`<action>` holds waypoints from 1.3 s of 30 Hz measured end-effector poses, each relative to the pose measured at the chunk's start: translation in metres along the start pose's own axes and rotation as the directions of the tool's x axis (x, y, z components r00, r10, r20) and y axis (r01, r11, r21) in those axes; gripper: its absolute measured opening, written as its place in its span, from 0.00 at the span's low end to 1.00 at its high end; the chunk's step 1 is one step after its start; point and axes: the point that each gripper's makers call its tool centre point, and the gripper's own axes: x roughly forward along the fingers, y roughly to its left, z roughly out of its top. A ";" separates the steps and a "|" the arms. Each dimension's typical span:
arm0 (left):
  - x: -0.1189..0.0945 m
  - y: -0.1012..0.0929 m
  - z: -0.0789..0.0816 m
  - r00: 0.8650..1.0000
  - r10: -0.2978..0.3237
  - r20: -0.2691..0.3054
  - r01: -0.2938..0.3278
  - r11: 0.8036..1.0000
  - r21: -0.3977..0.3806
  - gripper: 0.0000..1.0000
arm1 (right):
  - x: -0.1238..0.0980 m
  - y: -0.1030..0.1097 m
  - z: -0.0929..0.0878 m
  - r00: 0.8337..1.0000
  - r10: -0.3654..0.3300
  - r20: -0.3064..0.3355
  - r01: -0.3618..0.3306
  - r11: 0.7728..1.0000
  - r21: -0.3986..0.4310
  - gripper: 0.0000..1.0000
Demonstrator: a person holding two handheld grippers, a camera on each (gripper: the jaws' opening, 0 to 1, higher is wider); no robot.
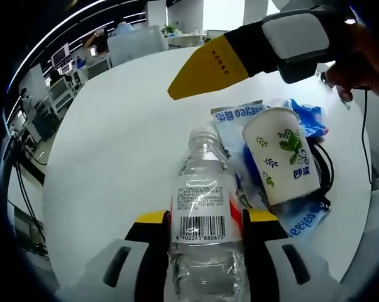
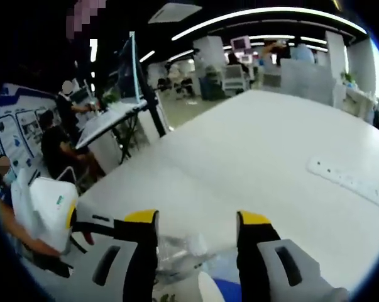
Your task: Arrange the tabletop items into an orderly group along one side of the table until the central work area is clear of visible clutter.
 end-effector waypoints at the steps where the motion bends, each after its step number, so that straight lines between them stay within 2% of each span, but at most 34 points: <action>1: 0.000 0.000 0.000 1.000 -0.003 -0.008 0.003 1.000 0.002 0.46 | 0.000 0.000 0.000 1.000 0.000 0.000 0.000 1.000 -0.001 0.48; 8: 0.004 0.000 0.002 0.999 -0.014 -0.039 0.014 1.000 0.002 0.45 | -0.004 -0.005 -0.002 1.000 -0.007 -0.006 0.007 1.000 -0.005 0.48; 18: 0.008 0.003 0.008 0.998 -0.023 -0.050 0.023 1.000 -0.004 0.45 | -0.008 -0.011 -0.009 1.000 -0.015 -0.017 0.015 1.000 0.003 0.48; 28: 0.014 0.003 0.011 0.994 -0.027 -0.102 0.028 1.000 0.011 0.44 | -0.008 -0.014 -0.014 1.000 -0.020 -0.024 0.020 1.000 0.014 0.48; 35: 0.015 0.003 0.012 0.994 -0.029 -0.101 0.031 0.999 0.019 0.41 | -0.008 -0.016 -0.017 0.999 -0.020 -0.028 0.021 0.999 0.024 0.47; 38: 0.014 0.003 0.014 0.996 -0.027 -0.088 0.029 0.999 0.020 0.39 | -0.008 -0.016 -0.019 0.999 -0.019 -0.029 0.020 0.999 0.030 0.47; 39: 0.013 0.005 0.017 0.998 -0.014 -0.066 0.016 0.999 0.038 0.39 | -0.008 -0.016 -0.019 0.999 -0.018 -0.031 0.019 0.999 0.030 0.47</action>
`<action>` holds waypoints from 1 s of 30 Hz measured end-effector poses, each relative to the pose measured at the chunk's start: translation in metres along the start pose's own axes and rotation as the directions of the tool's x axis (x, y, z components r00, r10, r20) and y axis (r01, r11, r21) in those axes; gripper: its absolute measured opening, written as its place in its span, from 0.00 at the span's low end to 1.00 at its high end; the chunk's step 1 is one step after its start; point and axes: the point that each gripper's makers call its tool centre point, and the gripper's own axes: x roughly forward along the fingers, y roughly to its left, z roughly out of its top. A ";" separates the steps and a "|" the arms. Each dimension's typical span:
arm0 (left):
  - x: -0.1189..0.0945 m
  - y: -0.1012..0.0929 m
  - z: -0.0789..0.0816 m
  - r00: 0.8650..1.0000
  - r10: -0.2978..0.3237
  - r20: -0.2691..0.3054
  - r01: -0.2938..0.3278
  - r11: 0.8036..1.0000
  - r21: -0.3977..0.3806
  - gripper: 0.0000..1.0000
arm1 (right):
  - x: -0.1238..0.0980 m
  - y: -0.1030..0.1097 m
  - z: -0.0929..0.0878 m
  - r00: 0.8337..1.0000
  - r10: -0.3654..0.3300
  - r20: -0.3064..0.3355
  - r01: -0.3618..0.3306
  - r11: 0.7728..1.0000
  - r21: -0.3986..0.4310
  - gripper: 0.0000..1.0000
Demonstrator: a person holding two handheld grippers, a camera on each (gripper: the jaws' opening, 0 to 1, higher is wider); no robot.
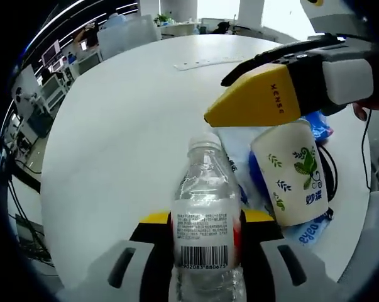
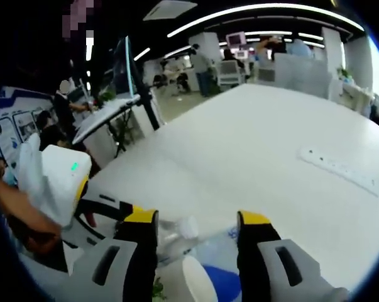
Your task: Arrange the tabletop items into an orderly group along one side of the table until the central work area is clear of visible clutter.
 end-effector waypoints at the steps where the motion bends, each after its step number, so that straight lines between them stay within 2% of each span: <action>1: 0.000 0.000 -0.001 1.000 -0.003 -0.005 0.003 1.000 -0.008 0.38 | 0.000 0.000 -0.001 1.000 0.000 -0.002 0.000 1.000 0.001 0.47; 4: -0.002 0.003 0.001 1.000 -0.009 0.021 0.010 0.999 -0.042 0.38 | -0.001 -0.002 -0.001 1.000 -0.001 -0.001 0.001 1.000 0.009 0.47; 5: -0.002 0.004 0.004 0.999 -0.012 0.047 0.015 0.998 -0.059 0.38 | -0.001 -0.002 -0.002 1.000 -0.002 -0.001 0.002 1.000 0.010 0.47; 6: -0.004 0.003 0.003 0.999 -0.026 0.044 0.030 0.996 -0.079 0.38 | -0.001 -0.003 -0.002 1.000 -0.003 -0.001 0.003 1.000 0.012 0.47; 13: -0.013 0.003 0.012 0.988 -0.024 0.155 0.038 0.996 -0.087 0.38 | -0.002 -0.004 0.000 1.000 0.002 0.012 -0.002 0.998 0.058 0.47; 14: -0.013 0.003 0.012 0.987 -0.026 0.156 0.040 0.995 -0.087 0.38 | -0.002 -0.003 0.000 1.000 0.008 0.013 -0.009 0.997 0.074 0.47; 15: -0.015 0.003 0.015 0.983 -0.023 0.183 0.040 0.995 -0.087 0.38 | -0.002 -0.001 0.001 1.000 0.014 0.015 -0.016 0.996 0.092 0.47; 17: -0.017 0.002 0.017 0.979 -0.028 0.200 0.046 0.995 -0.085 0.38 | -0.002 0.003 0.002 0.999 0.033 0.017 -0.036 0.990 0.139 0.42; 21: -0.024 0.001 0.025 0.961 -0.025 0.274 0.046 0.996 -0.072 0.38 | 0.000 0.010 0.003 0.999 0.050 0.019 -0.053 0.987 0.151 0.41; 22: -0.025 0.000 0.024 0.962 -0.029 0.273 0.051 0.996 -0.074 0.38 | 0.000 0.011 0.003 0.998 0.052 0.020 -0.054 0.987 0.152 0.41; 23: -0.027 0.000 0.027 0.954 -0.024 0.299 0.049 0.996 -0.075 0.38 | 0.000 0.012 0.004 0.998 0.054 0.020 -0.057 0.986 0.154 0.41; 25: -0.029 -0.001 0.025 0.952 -0.030 0.304 0.056 0.996 -0.075 0.38 | 0.000 0.015 0.006 0.998 0.061 0.031 -0.066 0.981 0.180 0.40; 26: -0.030 -0.001 0.027 0.947 -0.023 0.321 0.048 0.997 -0.068 0.38 | 0.000 0.016 0.006 0.998 0.064 0.029 -0.068 0.980 0.189 0.40; 30: -0.034 -0.001 0.028 0.932 -0.008 0.363 0.043 0.995 -0.088 0.38 | 0.001 0.021 0.009 0.995 0.088 0.042 -0.096 0.960 0.263 0.39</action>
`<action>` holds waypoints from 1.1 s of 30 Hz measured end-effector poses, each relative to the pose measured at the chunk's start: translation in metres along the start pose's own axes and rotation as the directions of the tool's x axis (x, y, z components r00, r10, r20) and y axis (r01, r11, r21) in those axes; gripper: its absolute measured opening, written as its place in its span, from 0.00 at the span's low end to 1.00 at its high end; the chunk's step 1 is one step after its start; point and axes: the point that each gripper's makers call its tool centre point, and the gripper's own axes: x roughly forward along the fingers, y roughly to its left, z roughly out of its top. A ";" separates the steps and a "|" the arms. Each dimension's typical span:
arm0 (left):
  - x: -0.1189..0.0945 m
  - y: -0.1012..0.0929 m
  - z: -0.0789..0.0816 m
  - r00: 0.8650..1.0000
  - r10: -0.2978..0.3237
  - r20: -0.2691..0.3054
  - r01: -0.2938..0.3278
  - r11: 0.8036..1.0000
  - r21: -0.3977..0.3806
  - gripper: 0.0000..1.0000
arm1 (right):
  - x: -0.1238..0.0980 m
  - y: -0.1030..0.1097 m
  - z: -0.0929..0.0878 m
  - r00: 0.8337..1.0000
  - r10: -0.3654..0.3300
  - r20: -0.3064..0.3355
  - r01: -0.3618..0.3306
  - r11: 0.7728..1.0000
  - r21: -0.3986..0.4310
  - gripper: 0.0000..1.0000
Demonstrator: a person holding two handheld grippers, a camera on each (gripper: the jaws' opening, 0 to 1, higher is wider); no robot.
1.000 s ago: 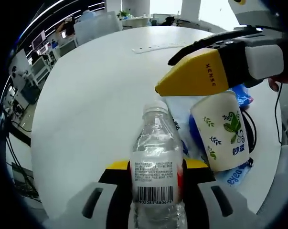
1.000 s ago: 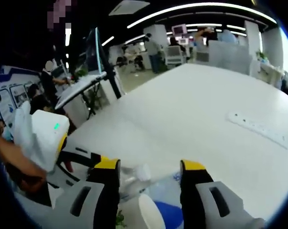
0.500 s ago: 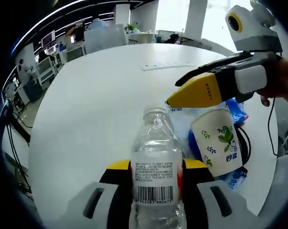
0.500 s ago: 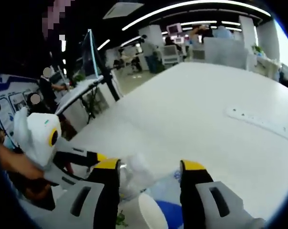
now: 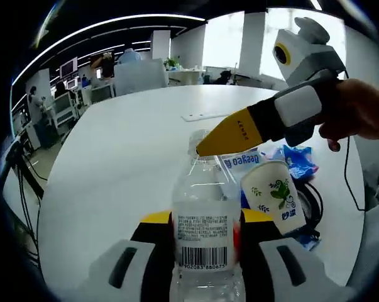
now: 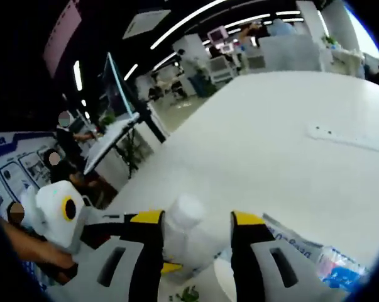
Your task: Arrange the tabletop items into an orderly group along one side of the table until the central work area is clear of visible clutter.
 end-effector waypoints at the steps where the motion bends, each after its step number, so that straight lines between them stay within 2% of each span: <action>1: -0.001 0.000 0.001 1.000 0.002 0.010 -0.001 1.000 -0.008 0.38 | 0.000 0.002 0.000 1.000 0.008 0.002 -0.008 1.000 0.021 0.38; 9: -0.005 -0.005 0.005 0.998 -0.005 0.068 0.005 1.000 0.001 0.38 | 0.000 0.018 0.000 0.998 0.061 -0.009 -0.060 0.996 0.064 0.30; 13: -0.006 -0.009 0.006 0.996 -0.011 0.088 0.011 1.000 -0.005 0.38 | 0.000 0.027 0.001 0.996 0.082 -0.019 -0.081 0.996 0.048 0.24; 20: -0.008 -0.009 0.006 0.994 -0.013 0.109 0.019 0.998 -0.052 0.39 | -0.001 0.030 0.003 0.996 0.085 -0.023 -0.085 0.996 0.036 0.22; 22: -0.009 -0.010 0.006 0.993 -0.024 0.118 0.033 0.996 -0.080 0.40 | -0.002 0.033 0.004 0.996 0.087 -0.024 -0.086 0.996 0.019 0.22; 26: -0.011 -0.010 0.007 0.991 -0.023 0.129 0.034 0.996 -0.085 0.40 | -0.003 0.039 0.006 0.995 0.093 -0.029 -0.094 0.995 -0.027 0.21; 33: -0.018 -0.011 0.007 0.989 -0.021 0.145 0.031 0.997 -0.066 0.41 | -0.007 0.050 0.006 0.995 0.095 -0.038 -0.098 0.991 -0.093 0.21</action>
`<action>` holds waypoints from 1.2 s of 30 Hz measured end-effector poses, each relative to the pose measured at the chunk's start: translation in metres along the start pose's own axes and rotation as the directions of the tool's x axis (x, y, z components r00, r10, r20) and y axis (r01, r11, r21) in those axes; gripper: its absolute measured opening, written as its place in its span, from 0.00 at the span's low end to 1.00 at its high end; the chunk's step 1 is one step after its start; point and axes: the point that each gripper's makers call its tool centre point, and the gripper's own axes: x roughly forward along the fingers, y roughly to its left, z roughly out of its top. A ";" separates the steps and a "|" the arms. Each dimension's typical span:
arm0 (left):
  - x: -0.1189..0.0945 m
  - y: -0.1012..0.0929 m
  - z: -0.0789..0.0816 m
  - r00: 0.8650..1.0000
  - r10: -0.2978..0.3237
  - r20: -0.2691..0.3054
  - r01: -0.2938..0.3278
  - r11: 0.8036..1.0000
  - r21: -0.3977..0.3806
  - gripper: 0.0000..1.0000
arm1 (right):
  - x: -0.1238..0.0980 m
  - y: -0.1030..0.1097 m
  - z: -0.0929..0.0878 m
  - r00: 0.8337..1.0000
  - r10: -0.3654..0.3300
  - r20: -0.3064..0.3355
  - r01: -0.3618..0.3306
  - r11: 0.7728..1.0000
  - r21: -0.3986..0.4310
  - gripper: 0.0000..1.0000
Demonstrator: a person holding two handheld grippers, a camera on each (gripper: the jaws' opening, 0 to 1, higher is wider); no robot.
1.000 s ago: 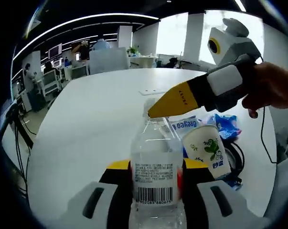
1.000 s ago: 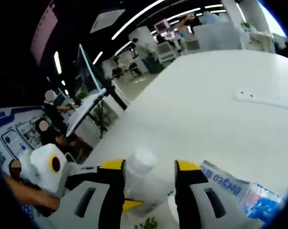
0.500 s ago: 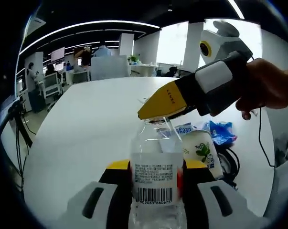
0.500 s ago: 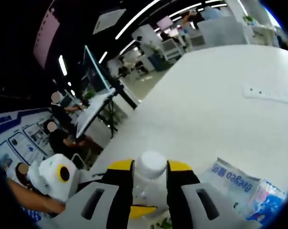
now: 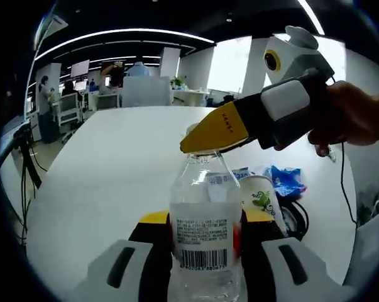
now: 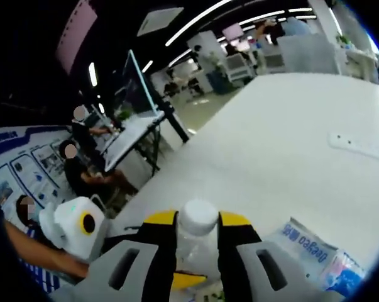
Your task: Arrange the tabletop items into an orderly group along one side of the table until the central work area is clear of visible clutter.
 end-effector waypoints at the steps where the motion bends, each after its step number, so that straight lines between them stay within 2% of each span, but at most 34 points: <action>1: -0.001 -0.001 0.000 1.000 0.002 0.002 -0.002 1.000 0.010 0.41 | -0.001 0.001 0.000 1.000 -0.001 0.001 0.001 1.000 -0.009 0.21; 11: -0.010 -0.003 0.002 1.000 0.008 0.009 -0.008 0.999 0.037 0.41 | -0.008 0.020 0.001 0.999 -0.030 0.011 0.031 0.992 -0.124 0.20; 24: -0.030 -0.004 -0.004 0.999 0.028 0.018 -0.029 0.998 0.059 0.41 | -0.014 0.049 -0.006 0.999 -0.035 0.021 0.040 0.969 -0.246 0.20; 31: -0.039 -0.006 -0.008 1.000 0.027 0.014 -0.028 0.997 0.072 0.41 | -0.017 0.062 -0.011 0.999 -0.044 0.022 0.048 0.951 -0.304 0.20; 36: -0.044 -0.007 -0.010 0.999 0.035 0.020 -0.036 0.996 0.081 0.41 | -0.018 0.069 -0.014 0.999 -0.050 0.018 0.053 0.931 -0.360 0.20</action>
